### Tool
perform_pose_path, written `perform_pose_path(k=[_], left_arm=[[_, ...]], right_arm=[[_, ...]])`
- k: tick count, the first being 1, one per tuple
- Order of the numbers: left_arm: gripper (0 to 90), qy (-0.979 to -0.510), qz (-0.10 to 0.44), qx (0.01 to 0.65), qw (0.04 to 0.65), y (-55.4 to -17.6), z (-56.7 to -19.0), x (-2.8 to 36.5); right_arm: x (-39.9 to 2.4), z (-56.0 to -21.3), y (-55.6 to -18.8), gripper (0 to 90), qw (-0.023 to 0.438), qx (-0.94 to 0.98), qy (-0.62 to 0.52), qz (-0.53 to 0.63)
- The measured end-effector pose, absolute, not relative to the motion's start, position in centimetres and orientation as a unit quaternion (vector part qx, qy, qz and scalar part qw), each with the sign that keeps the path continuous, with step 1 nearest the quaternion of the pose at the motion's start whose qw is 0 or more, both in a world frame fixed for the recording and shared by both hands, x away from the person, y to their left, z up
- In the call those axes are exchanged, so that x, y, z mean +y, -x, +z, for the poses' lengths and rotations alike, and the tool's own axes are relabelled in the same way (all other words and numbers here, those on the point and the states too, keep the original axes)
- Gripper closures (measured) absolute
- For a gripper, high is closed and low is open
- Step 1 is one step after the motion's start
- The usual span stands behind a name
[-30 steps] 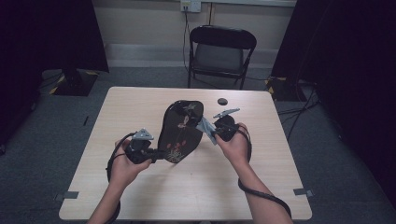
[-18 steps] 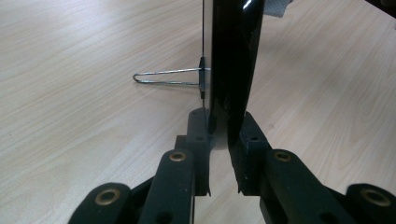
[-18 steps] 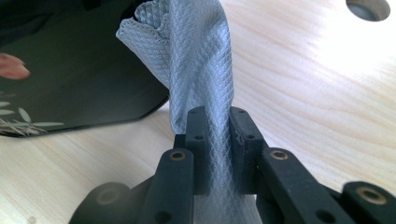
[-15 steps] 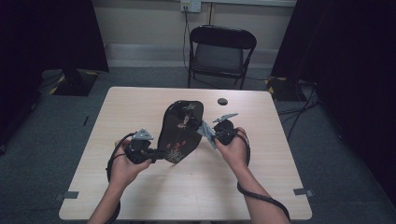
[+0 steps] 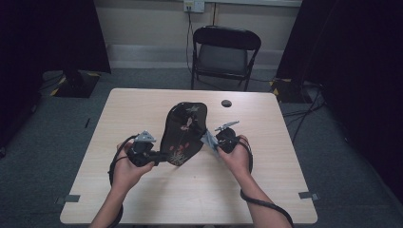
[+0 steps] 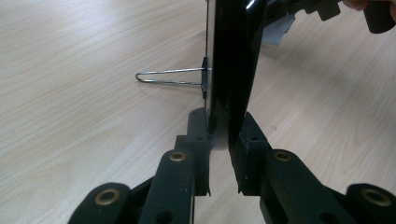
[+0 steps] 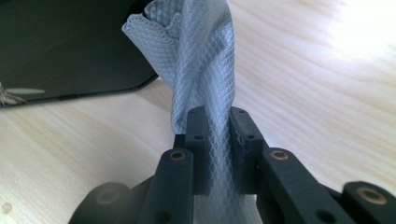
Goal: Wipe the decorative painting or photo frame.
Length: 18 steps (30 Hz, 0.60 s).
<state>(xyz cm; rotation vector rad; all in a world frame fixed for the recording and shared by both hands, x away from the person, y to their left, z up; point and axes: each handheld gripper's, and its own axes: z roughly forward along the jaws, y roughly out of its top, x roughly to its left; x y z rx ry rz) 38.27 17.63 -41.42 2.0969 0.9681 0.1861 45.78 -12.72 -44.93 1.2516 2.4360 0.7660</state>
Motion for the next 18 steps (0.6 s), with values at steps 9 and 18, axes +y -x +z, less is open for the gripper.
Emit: perform_pose_path(k=[9, 18], left_arm=[[78.8, -0.829, 0.073, 0.383, 0.400, -38.2, -41.4, 17.6], [78.8, -0.827, 0.077, 0.386, 0.401, -38.0, -41.4, 17.5]], right_arm=[[-12.1, -46.2, -45.2, 79.7, 0.137, 0.855, -0.427, 0.260], [-11.7, -46.2, -44.3, 79.5, 0.119, 0.862, -0.416, 0.262]])
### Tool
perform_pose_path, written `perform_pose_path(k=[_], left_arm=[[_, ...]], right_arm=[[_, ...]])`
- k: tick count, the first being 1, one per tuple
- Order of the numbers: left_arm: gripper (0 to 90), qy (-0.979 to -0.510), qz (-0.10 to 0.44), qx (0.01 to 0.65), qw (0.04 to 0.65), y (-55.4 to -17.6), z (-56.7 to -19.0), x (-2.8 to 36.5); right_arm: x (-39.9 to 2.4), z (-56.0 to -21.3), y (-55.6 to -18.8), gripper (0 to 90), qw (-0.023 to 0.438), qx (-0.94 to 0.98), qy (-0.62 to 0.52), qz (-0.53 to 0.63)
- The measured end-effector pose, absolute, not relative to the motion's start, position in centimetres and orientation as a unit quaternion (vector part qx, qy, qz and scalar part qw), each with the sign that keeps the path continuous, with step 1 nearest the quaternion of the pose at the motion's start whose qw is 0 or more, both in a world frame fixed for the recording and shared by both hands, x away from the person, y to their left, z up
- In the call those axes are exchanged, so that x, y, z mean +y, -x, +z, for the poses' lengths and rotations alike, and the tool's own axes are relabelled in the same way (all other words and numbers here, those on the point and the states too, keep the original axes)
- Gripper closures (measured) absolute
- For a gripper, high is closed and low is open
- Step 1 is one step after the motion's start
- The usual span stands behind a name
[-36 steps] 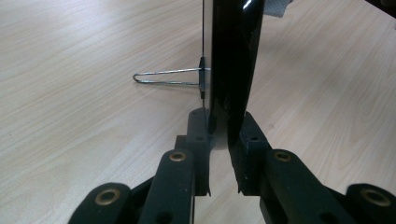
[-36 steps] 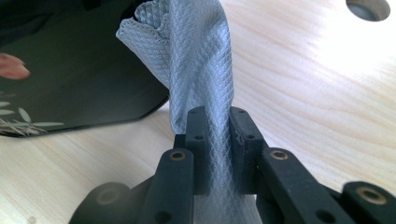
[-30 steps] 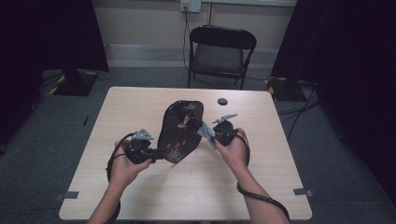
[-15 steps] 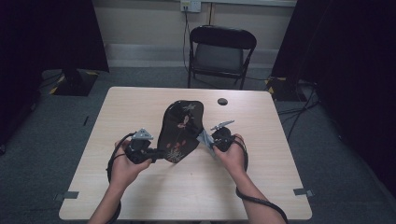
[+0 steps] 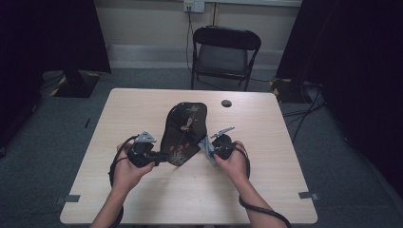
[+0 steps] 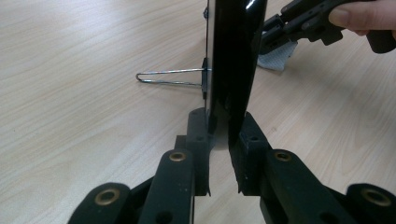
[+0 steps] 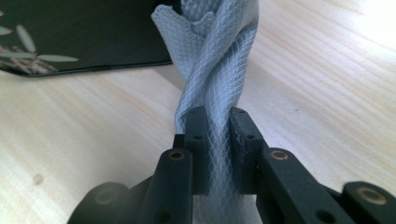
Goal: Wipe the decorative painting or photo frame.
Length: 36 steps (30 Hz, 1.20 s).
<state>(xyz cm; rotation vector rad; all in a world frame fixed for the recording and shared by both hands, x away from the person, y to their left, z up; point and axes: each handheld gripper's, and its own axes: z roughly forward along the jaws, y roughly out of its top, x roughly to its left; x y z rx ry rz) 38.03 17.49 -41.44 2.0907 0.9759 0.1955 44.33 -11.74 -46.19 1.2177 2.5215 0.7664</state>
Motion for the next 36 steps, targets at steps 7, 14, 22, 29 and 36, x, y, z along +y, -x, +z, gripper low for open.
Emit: perform_pose_path(k=[7, 14, 22, 29, 36], left_arm=[[78.8, -0.828, 0.076, 0.385, 0.401, -38.0, -41.4, 17.5], [78.8, -0.827, 0.078, 0.385, 0.402, -37.9, -41.5, 17.4], [78.8, -0.825, 0.078, 0.390, 0.402, -37.9, -41.5, 17.4], [78.8, -0.824, 0.080, 0.390, 0.403, -37.8, -41.5, 17.4], [78.7, -0.823, 0.081, 0.391, 0.404, -37.8, -41.5, 17.4]], right_arm=[[-13.0, -46.2, -44.4, 79.7, 0.130, 0.850, -0.435, 0.268], [-14.4, -45.7, -46.0, 79.7, 0.150, 0.834, -0.461, 0.263], [-12.6, -45.5, -46.4, 79.6, 0.143, 0.845, -0.436, 0.274], [-11.6, -45.9, -45.0, 79.7, 0.123, 0.860, -0.407, 0.281], [-12.5, -46.2, -43.8, 79.5, 0.106, 0.864, -0.399, 0.287]])
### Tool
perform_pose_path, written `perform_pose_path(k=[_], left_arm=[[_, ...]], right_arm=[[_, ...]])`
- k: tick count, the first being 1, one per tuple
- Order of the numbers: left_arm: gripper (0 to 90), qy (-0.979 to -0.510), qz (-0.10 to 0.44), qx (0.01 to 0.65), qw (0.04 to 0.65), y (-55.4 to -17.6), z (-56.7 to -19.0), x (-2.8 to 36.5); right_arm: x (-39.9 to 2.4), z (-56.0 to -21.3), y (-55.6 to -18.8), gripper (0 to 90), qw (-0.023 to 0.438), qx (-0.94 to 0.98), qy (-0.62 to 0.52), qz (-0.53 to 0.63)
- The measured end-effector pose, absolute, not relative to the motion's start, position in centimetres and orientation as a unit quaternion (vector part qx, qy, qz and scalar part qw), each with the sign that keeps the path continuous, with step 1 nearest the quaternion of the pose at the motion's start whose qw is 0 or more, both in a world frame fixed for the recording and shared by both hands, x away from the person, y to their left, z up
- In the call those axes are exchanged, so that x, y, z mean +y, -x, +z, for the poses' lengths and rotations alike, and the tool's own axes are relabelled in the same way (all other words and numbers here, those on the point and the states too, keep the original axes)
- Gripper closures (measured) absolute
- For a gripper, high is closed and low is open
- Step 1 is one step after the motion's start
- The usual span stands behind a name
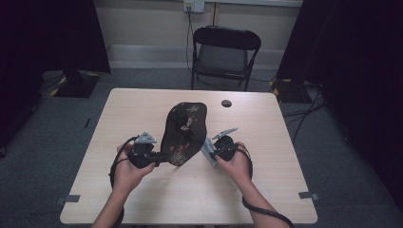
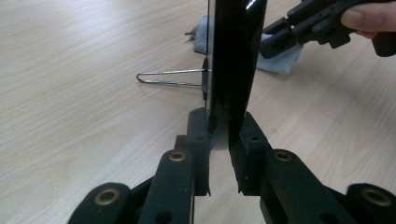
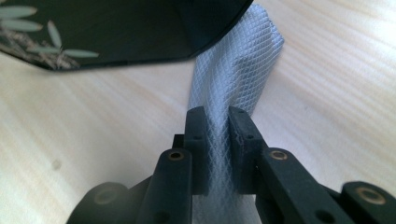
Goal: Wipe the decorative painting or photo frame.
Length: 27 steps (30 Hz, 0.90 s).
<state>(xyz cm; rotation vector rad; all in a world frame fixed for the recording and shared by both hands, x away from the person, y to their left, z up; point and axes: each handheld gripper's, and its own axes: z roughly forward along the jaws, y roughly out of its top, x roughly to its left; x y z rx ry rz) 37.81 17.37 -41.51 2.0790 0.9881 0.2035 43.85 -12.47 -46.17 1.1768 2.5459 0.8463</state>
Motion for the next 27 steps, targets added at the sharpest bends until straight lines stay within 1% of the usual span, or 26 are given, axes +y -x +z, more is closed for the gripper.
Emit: perform_pose_path(k=[5, 12, 14, 19, 23, 27], left_arm=[[78.6, -0.822, 0.081, 0.393, 0.404, -37.8, -41.6, 17.4], [78.0, -0.823, 0.084, 0.393, 0.400, -37.6, -41.6, 17.5], [76.0, -0.824, 0.089, 0.394, 0.398, -37.5, -41.4, 17.6], [74.3, -0.825, 0.091, 0.393, 0.396, -37.3, -41.1, 18.0], [72.0, -0.824, 0.087, 0.400, 0.392, -37.1, -41.2, 18.1], [69.5, -0.823, 0.088, 0.401, 0.394, -37.0, -41.2, 18.1]], right_arm=[[-13.4, -46.2, -43.1, 79.2, 0.111, 0.861, -0.403, 0.289], [-15.9, -45.5, -43.1, 79.1, 0.144, 0.847, -0.426, 0.284], [-16.8, -45.5, -43.1, 79.1, 0.152, 0.839, -0.439, 0.284], [-18.2, -45.7, -43.1, 78.2, 0.147, 0.833, -0.450, 0.284], [-18.5, -45.9, -43.0, 76.3, 0.153, 0.831, -0.452, 0.286], [-18.5, -45.9, -42.9, 71.1, 0.152, 0.832, -0.450, 0.286]])
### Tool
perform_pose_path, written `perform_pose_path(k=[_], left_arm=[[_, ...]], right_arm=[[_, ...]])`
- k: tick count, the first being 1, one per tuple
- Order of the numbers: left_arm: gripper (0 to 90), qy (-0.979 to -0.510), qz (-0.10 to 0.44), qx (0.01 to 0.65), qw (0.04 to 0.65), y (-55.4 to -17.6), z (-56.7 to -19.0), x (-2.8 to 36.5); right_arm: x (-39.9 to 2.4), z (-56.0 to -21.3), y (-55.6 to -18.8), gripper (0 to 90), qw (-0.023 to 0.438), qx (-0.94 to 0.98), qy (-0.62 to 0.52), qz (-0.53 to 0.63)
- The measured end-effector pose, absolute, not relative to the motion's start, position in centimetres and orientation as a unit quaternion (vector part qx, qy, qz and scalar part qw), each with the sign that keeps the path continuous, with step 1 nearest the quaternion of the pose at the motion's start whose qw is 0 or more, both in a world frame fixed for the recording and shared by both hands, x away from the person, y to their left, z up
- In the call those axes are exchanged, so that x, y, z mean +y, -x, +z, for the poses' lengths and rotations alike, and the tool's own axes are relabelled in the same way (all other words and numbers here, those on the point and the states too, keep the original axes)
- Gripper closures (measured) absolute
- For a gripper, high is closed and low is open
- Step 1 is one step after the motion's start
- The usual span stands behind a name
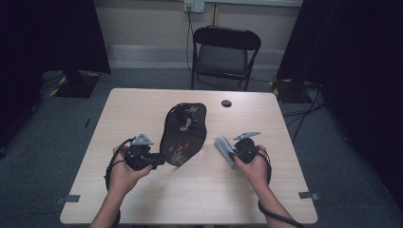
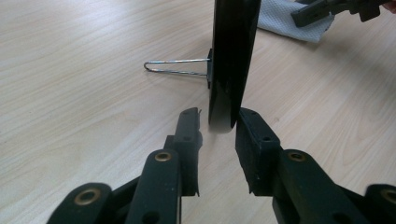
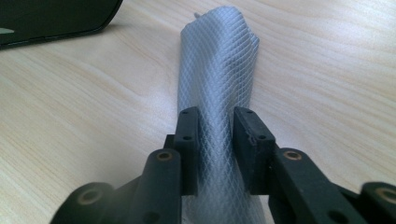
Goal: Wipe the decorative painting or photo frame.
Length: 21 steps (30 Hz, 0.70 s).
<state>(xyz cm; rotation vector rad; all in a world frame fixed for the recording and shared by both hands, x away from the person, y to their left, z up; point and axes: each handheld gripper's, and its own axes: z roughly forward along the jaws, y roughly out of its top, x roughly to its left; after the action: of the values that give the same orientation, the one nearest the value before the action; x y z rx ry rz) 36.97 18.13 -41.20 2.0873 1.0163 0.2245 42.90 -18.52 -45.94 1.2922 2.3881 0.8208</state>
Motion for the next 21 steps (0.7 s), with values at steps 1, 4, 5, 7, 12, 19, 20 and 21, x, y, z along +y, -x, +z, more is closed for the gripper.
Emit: perform_pose_path(k=[1, 4, 5, 7, 12, 19, 20, 21], left_arm=[[68.7, -0.823, 0.087, 0.402, 0.392, -36.9, -41.2, 18.2], [66.0, -0.821, 0.084, 0.406, 0.393, -36.9, -41.2, 18.4], [65.8, -0.821, 0.083, 0.406, 0.393, -36.8, -41.2, 18.4], [64.0, -0.821, 0.082, 0.406, 0.393, -36.7, -41.1, 18.5], [58.9, -0.820, 0.083, 0.408, 0.392, -36.6, -41.2, 18.7], [51.7, -0.822, 0.074, 0.412, 0.387, -36.6, -41.6, 19.0], [50.4, -0.824, 0.075, 0.410, 0.384, -36.6, -41.7, 19.0], [49.1, -0.825, 0.077, 0.410, 0.380, -36.6, -41.8, 19.1]], right_arm=[[-18.5, -45.9, -42.9, 69.6, 0.153, 0.832, -0.450, 0.286], [-18.7, -45.7, -42.9, 65.2, 0.156, 0.828, -0.453, 0.292], [-18.7, -45.6, -42.8, 64.0, 0.155, 0.826, -0.455, 0.294], [-18.8, -45.5, -42.8, 61.6, 0.158, 0.826, -0.452, 0.295], [-19.0, -45.5, -42.6, 55.9, 0.150, 0.826, -0.449, 0.307], [-19.5, -45.6, -42.1, 47.6, 0.147, 0.824, -0.446, 0.316], [-19.6, -45.5, -42.1, 46.7, 0.146, 0.824, -0.446, 0.319], [-19.7, -45.5, -42.0, 45.8, 0.149, 0.823, -0.447, 0.317]])
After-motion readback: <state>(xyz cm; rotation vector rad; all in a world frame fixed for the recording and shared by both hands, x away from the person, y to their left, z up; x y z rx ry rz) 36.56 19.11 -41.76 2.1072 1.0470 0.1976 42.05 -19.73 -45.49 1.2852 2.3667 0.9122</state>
